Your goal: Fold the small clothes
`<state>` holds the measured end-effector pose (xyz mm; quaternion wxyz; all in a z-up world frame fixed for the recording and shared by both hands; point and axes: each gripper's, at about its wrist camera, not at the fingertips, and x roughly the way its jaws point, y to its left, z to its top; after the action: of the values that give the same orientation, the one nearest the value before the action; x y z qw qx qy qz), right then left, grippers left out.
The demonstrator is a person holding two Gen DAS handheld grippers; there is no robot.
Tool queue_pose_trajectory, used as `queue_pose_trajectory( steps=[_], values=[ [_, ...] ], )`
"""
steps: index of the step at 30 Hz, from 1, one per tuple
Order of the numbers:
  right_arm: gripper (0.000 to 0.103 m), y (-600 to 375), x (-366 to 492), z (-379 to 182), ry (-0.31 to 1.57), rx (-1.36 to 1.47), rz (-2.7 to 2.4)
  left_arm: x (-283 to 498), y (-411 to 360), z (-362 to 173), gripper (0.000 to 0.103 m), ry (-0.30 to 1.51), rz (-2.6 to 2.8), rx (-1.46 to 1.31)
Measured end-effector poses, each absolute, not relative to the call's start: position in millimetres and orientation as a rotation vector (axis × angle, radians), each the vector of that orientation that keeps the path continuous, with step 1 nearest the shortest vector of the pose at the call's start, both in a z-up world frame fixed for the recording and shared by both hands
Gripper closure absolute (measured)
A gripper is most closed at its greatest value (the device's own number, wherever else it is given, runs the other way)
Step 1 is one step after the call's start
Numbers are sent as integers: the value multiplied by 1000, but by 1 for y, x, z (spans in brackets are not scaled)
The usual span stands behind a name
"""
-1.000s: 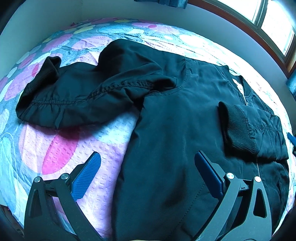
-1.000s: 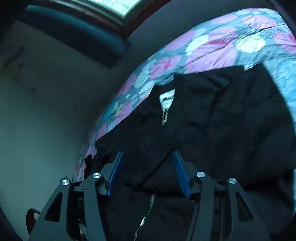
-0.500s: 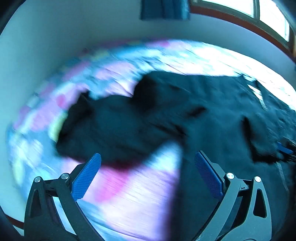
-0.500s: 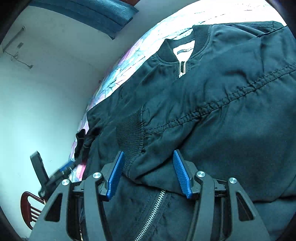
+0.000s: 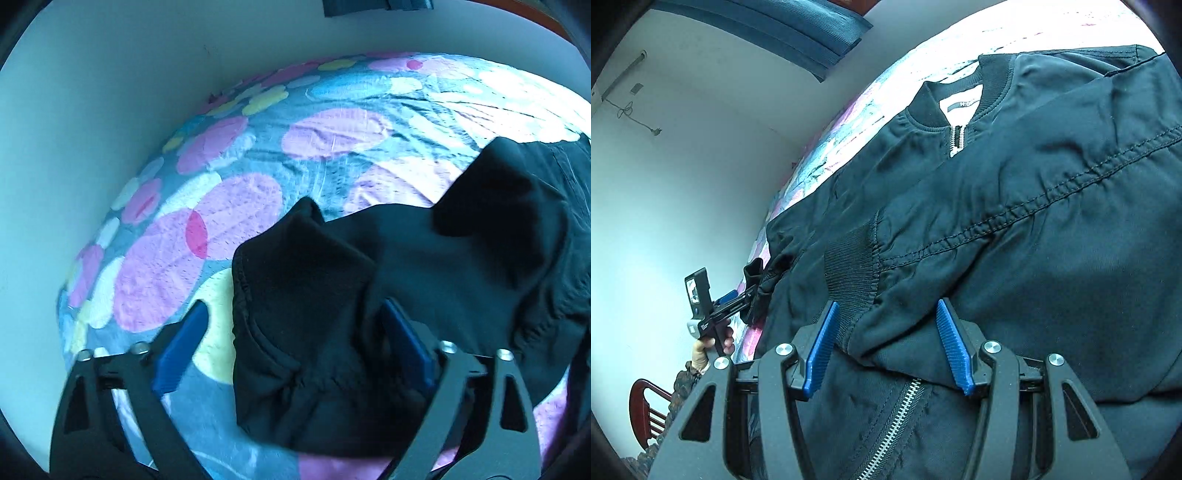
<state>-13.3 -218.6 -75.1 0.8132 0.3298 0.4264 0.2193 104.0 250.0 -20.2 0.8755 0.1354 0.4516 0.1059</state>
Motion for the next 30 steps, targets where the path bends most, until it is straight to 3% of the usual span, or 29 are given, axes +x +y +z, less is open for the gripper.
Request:
queue_pose_trajectory(
  steps=[6, 8, 19, 30],
  values=[
    [48, -220, -14, -75, 905, 701, 473, 111, 265, -32, 24, 968, 242, 244],
    [48, -221, -14, -75, 905, 699, 474, 112, 271, -30, 47, 977, 231, 203],
    [48, -222, -14, -75, 903, 700, 482, 100, 305, -11, 86, 941, 324, 99],
    [48, -223, -14, -75, 900, 697, 482, 71, 380, -19, 82, 964, 179, -219]
  ],
)
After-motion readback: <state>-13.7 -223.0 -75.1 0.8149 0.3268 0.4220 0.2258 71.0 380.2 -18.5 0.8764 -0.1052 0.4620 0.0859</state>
